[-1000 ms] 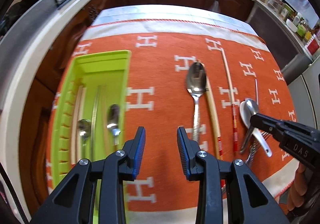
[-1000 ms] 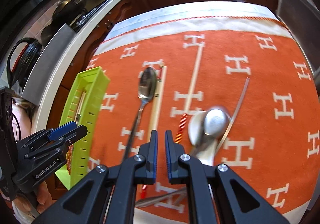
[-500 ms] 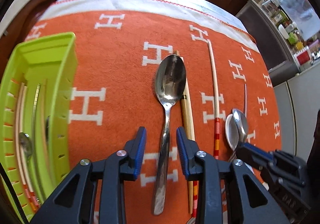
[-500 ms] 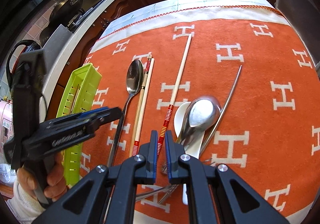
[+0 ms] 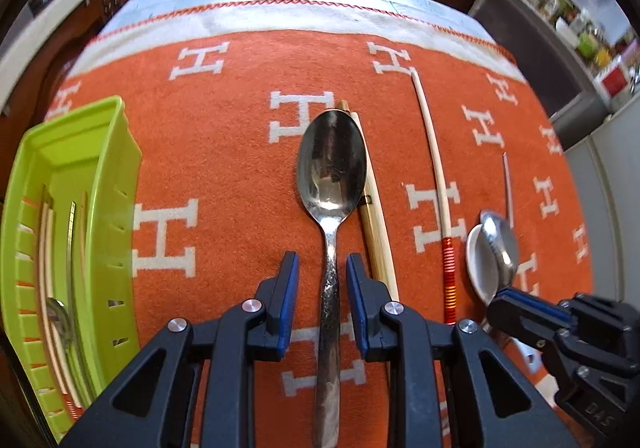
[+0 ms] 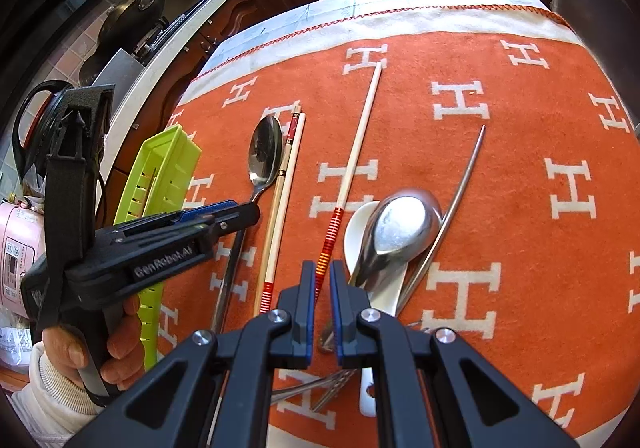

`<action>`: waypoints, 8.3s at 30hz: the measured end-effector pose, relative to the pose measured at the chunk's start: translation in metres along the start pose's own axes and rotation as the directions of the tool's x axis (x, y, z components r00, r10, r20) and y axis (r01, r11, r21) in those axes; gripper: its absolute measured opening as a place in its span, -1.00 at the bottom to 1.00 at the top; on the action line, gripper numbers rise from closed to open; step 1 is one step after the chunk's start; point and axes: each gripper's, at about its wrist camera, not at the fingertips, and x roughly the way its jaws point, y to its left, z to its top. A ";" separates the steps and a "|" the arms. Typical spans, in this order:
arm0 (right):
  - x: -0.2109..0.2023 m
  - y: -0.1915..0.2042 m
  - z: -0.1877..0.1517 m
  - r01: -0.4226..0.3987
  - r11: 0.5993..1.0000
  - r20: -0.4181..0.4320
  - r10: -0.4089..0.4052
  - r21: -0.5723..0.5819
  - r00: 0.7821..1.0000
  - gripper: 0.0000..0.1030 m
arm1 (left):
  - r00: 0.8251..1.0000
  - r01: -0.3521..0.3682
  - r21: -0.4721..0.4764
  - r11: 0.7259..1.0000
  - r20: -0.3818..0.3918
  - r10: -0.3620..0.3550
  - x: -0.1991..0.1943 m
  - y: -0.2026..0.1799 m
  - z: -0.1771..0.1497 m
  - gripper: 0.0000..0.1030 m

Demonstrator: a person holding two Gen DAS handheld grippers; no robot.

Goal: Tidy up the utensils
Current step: 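Grasp the large steel spoon by its handle with the left tool, then place the large spoon in the tray with the left tool while the right tool grasps a red-banded chopstick, then lower the red-banded chopstick into the tray with the right tool and release, then grasp a white red-banded chopstick with the left tool while the right tool grasps another, then lower both white chopsticks into the tray and open both tools, then grasp the steel spoon with the left tool while the right tool reaches the white ceramic spoon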

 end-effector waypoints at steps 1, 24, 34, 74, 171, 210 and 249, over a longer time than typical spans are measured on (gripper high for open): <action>0.000 0.001 0.000 0.001 1.000 0.001 -0.001 -0.002 1.000 -0.85 | 1.000 -0.022 0.012 1.000 0.005 0.022 0.000 -0.004 -0.001 -0.57; 0.001 0.015 0.005 -0.035 0.999 0.003 0.035 -0.029 0.999 -0.85 | 0.995 0.034 -0.048 0.998 0.093 -0.029 -0.074 0.032 -0.031 -0.88; 0.029 0.039 0.022 -0.099 0.995 -0.067 0.097 -0.022 0.993 -0.86 | 0.977 -0.108 -0.131 0.985 0.171 0.130 -0.134 0.093 -0.053 -0.88; 0.032 0.112 0.035 -0.145 0.987 -0.151 0.155 0.077 0.976 -0.89 | 0.946 -0.186 -0.291 0.938 0.206 0.251 -0.137 0.173 -0.078 -0.17; 0.044 -0.006 0.058 0.138 0.988 -0.054 -0.135 0.063 0.989 -0.73 | 0.997 -0.032 -0.070 0.997 0.061 0.037 -0.046 0.004 -0.034 -0.93; 0.035 0.170 0.030 -0.191 0.981 -0.183 0.183 -0.024 0.966 -0.89 | 0.958 -0.206 -0.214 0.955 0.156 0.242 -0.127 0.162 -0.085 -0.75; -0.025 0.123 0.012 -0.009 0.987 0.049 0.017 -0.162 0.999 -0.86 | 0.977 0.043 -0.124 0.991 0.213 -0.016 -0.147 0.093 -0.055 -0.63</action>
